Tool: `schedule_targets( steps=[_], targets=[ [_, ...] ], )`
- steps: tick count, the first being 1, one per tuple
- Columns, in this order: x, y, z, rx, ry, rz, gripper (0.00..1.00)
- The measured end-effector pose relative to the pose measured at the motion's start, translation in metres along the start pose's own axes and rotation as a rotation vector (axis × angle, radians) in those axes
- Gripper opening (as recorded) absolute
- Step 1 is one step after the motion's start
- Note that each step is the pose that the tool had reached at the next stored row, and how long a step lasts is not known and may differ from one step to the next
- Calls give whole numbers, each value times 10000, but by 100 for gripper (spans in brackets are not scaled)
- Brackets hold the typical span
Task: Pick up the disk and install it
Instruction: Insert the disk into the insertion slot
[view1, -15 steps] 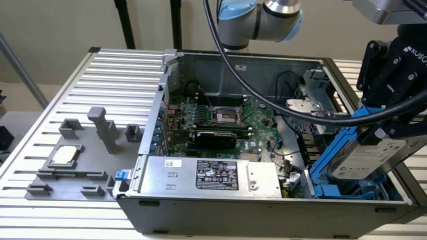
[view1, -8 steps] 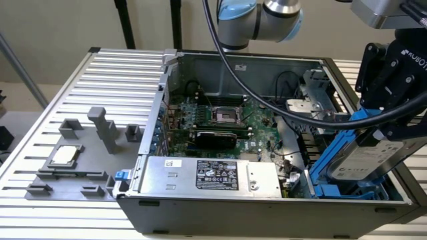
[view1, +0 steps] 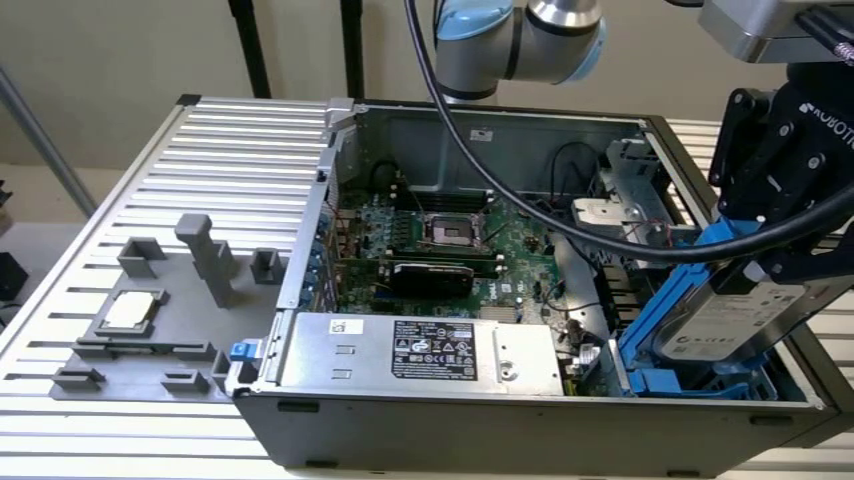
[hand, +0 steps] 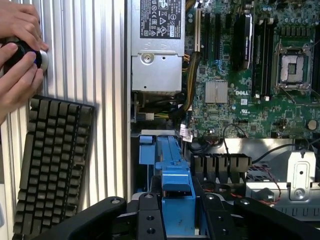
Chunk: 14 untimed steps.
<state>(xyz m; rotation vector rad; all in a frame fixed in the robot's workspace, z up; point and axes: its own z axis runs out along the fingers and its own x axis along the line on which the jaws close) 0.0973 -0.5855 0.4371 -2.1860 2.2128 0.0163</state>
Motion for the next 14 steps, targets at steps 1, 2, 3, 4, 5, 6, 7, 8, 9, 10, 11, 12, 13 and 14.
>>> schedule_targets(
  steps=[1,2,3,4,5,6,7,8,9,10,11,12,13,14],
  targets=[
    [0,1,1,0,0,0,33],
    [0,1,1,0,0,0,33],
    [0,4,1,0,0,0,33],
    [1,6,2,0,-2,0,33],
    [1,9,3,1,-3,0,33],
    [0,11,1,1,-1,-1,33],
    [0,15,0,1,0,0,33],
    [1,20,0,0,-1,0,33],
    [1,24,0,0,0,-1,33],
    [1,26,0,0,-1,-1,33],
    [0,27,1,0,-5,-2,33],
    [0,28,4,0,-13,-4,33],
    [0,28,8,0,-24,-5,33],
    [0,29,11,0,-32,-5,33]
  ],
)
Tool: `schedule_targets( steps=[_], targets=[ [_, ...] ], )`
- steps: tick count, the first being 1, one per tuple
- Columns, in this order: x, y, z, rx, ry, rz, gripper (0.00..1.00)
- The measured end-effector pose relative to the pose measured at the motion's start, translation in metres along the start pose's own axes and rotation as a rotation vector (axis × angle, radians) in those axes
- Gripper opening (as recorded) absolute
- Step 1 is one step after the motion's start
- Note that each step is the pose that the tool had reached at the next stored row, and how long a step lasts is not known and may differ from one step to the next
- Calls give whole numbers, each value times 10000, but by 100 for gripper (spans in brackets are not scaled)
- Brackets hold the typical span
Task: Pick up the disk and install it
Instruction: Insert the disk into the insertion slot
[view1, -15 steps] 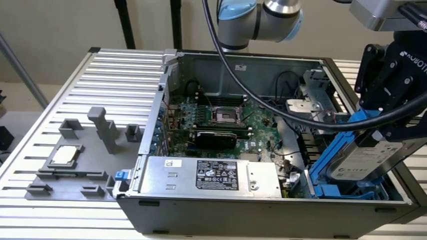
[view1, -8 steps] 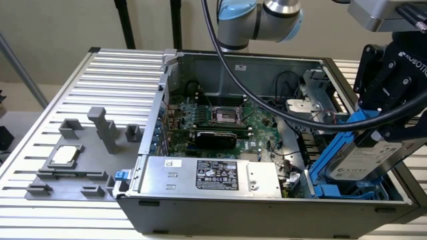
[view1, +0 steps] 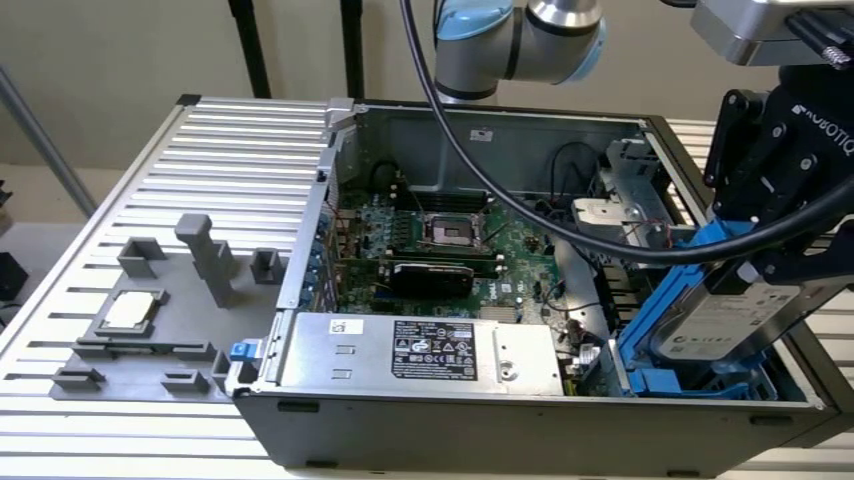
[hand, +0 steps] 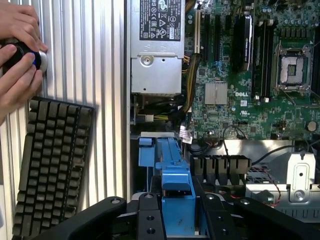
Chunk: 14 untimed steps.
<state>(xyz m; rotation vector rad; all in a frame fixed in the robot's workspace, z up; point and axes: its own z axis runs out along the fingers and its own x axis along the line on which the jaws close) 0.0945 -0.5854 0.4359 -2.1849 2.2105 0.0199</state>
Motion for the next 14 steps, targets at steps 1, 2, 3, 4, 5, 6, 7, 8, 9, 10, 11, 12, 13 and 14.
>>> schedule_targets(
  steps=[1,2,3,4,5,6,7,8,9,10,11,12,13,14],
  targets=[
    [0,0,4,0,-11,-1,33],
    [1,0,8,-1,-21,-2,33],
    [0,0,10,-1,-32,-3,33],
    [-1,0,13,-1,-42,-4,33],
    [-3,-1,16,-1,-55,-5,33],
    [-6,-2,17,-1,-67,-8,33],
    [-10,-4,18,-2,-78,-11,33],
    [-13,-5,20,-2,-89,-14,33],
    [-14,-6,22,-2,-98,-19,33],
    [-15,-6,28,-2,-104,-26,33],
    [-15,-6,37,-3,-105,-34,33],
    [-15,-6,52,-3,-105,-46,33],
    [-14,-6,69,-3,-107,-56,33],
    [-14,-6,85,-4,-107,-68,33]
  ],
)
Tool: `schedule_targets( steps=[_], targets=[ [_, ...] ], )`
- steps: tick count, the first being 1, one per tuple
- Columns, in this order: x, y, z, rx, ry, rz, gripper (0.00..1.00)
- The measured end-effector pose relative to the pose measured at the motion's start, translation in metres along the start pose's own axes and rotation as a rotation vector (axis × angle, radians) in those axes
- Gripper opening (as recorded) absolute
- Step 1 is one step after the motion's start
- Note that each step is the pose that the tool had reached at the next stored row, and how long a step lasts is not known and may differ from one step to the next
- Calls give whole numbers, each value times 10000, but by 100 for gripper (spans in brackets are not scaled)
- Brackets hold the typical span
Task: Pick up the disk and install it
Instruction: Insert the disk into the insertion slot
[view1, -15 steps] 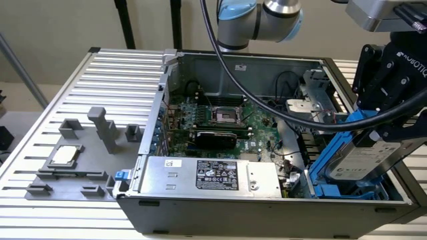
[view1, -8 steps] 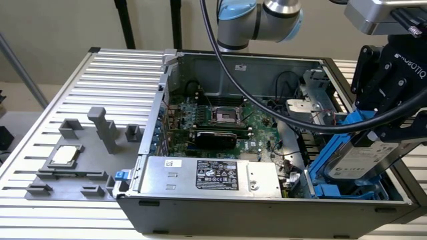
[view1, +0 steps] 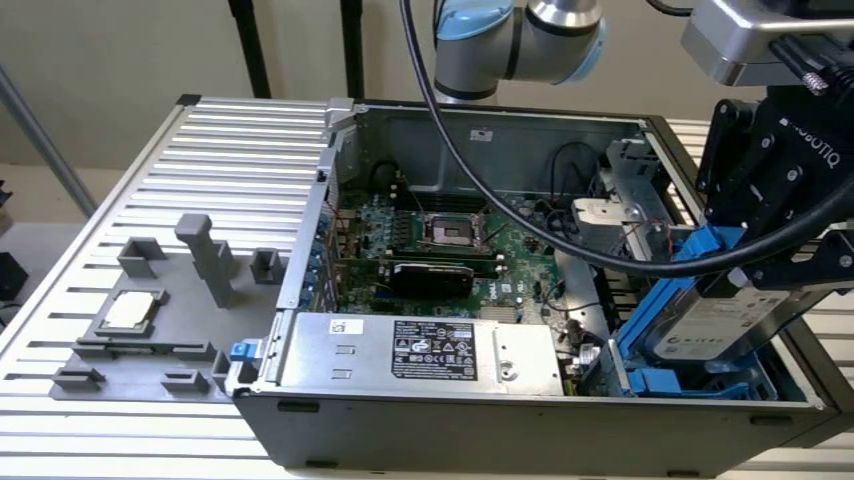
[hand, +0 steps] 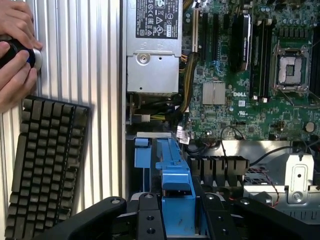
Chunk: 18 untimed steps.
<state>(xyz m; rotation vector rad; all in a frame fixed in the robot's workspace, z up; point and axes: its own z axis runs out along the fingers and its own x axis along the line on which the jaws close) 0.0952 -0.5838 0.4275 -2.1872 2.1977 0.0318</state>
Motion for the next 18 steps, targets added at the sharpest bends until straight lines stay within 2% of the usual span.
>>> schedule_targets(
  steps=[10,18],
  targets=[
    [6,2,135,-6,-37,-132,33],
    [8,2,199,-10,-82,-231,34]
  ],
)
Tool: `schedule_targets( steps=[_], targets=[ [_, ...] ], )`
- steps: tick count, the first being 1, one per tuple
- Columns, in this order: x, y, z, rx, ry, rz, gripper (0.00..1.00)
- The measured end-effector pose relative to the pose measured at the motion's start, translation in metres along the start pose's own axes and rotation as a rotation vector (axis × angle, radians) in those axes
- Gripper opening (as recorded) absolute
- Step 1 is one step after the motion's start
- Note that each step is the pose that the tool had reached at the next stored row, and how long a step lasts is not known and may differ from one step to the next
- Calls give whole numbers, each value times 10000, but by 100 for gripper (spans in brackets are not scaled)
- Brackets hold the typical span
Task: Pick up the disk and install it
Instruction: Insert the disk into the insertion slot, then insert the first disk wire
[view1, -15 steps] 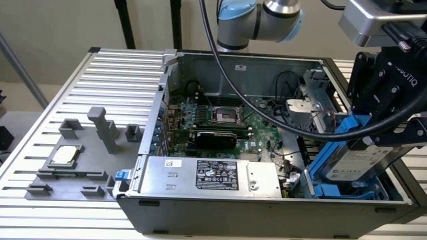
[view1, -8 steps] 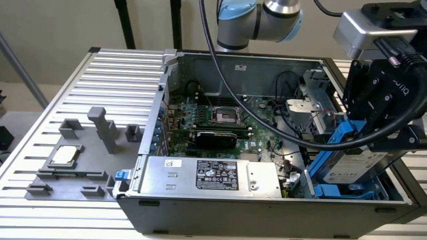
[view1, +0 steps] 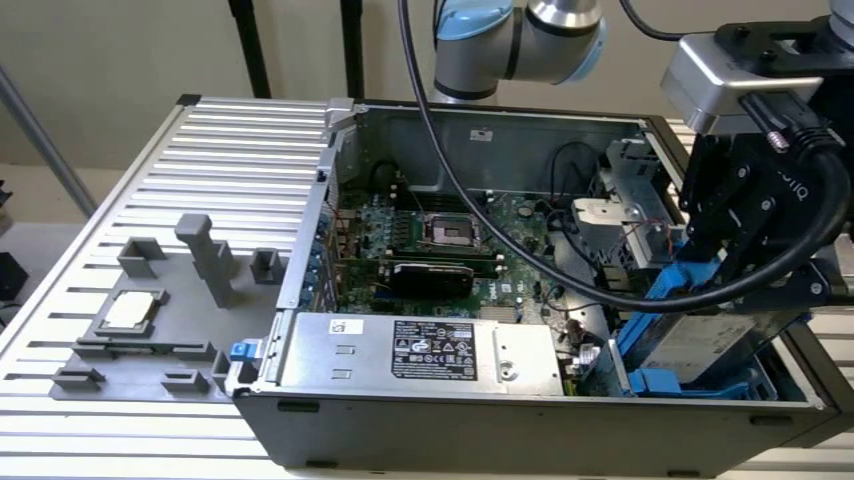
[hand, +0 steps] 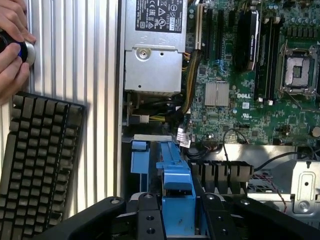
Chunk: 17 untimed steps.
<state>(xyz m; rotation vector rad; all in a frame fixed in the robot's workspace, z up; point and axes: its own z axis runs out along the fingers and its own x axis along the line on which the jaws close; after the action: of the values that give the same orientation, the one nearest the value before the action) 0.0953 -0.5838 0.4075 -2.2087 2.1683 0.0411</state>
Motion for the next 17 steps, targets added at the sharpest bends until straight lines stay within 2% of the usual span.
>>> schedule_targets(
  steps=[1,2,5,9,17],
  targets=[
    [0,-1,0,-1,-5,-7,34],
    [0,-3,2,0,-13,-13,41],
    [1,-23,2,-3,-33,-26,41],
    [3,-137,2,-3,-104,-39,41],
    [3,-159,2,-8,-110,-39,41]
  ],
)
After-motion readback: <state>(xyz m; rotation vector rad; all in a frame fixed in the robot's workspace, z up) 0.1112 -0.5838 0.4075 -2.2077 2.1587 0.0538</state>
